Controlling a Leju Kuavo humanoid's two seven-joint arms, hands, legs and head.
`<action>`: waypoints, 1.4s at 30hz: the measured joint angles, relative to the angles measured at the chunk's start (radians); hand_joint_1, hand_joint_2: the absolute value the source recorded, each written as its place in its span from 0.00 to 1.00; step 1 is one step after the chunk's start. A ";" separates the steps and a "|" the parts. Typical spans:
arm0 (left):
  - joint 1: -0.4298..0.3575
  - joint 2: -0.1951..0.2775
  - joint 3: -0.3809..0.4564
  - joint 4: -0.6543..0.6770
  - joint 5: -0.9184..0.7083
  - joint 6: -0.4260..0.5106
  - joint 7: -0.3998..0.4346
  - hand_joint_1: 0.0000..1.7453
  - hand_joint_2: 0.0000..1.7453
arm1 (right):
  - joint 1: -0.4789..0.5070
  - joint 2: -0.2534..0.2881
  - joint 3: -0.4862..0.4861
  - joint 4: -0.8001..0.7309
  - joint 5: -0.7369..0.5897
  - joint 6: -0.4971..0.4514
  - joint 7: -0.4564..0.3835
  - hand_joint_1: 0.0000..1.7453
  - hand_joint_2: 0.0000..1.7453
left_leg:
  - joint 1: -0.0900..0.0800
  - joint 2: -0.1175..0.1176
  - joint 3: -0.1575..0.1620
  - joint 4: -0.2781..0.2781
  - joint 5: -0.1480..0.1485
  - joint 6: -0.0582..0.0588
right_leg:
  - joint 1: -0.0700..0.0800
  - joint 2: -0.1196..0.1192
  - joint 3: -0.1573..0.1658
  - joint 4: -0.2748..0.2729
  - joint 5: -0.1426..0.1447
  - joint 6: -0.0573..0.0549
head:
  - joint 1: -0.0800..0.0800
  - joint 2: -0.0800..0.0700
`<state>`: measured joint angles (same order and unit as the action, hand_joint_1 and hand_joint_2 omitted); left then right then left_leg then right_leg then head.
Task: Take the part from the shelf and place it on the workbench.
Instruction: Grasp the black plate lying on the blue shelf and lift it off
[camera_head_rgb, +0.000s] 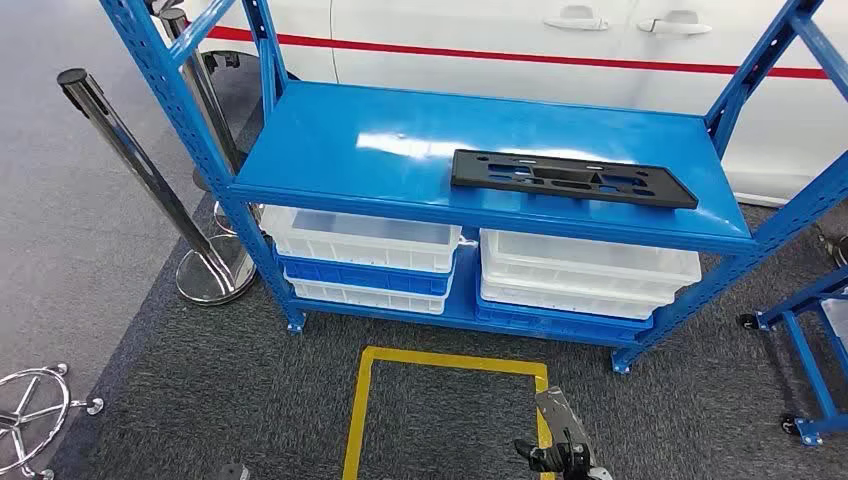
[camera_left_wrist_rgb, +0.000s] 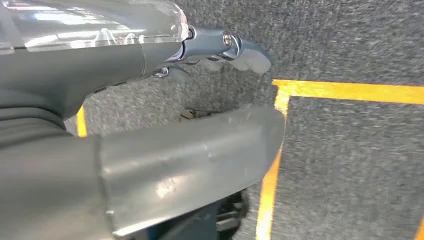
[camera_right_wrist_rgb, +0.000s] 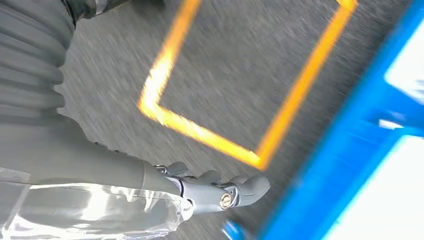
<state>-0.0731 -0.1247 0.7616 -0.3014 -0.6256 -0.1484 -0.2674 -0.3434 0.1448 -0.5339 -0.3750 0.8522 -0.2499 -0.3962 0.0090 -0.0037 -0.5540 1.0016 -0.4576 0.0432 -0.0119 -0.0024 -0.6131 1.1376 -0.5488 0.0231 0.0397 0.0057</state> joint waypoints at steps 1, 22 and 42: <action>-0.002 -0.001 0.003 0.002 -0.003 -0.001 0.000 0.00 0.00 | -0.002 0.000 0.011 -0.006 0.009 -0.007 0.002 0.00 1.00 | 0.000 0.000 0.000 0.000 0.000 0.001 | 0.000 0.000 -0.021 0.044 -0.019 0.002 | 0.000 0.000; -0.047 -0.024 0.054 0.040 -0.122 -0.018 0.010 0.00 0.00 | -0.109 -0.007 0.510 -0.292 0.385 -0.254 0.222 0.00 1.00 | 0.007 0.000 -0.101 0.201 -0.057 -0.052 | -0.002 0.002 0.034 -0.115 0.092 -0.043 | -0.001 0.000; -0.085 -0.054 0.057 0.063 -0.226 -0.021 0.009 0.00 0.00 | -0.192 -0.113 0.866 -0.660 0.659 -0.412 0.652 0.00 1.00 | 0.001 -0.003 0.044 0.006 -0.053 -0.031 | 0.002 0.002 -0.046 -0.099 0.130 -0.011 | 0.001 0.000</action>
<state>-0.1580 -0.1788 0.8190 -0.2380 -0.8515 -0.1698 -0.2582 -0.5355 0.0314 0.3320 -1.0351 1.5112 -0.6621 0.2555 0.0102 -0.0066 -0.5101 1.0074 -0.5103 0.0122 -0.0102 -0.0003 -0.6592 1.0383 -0.4190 0.0121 0.0410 0.0057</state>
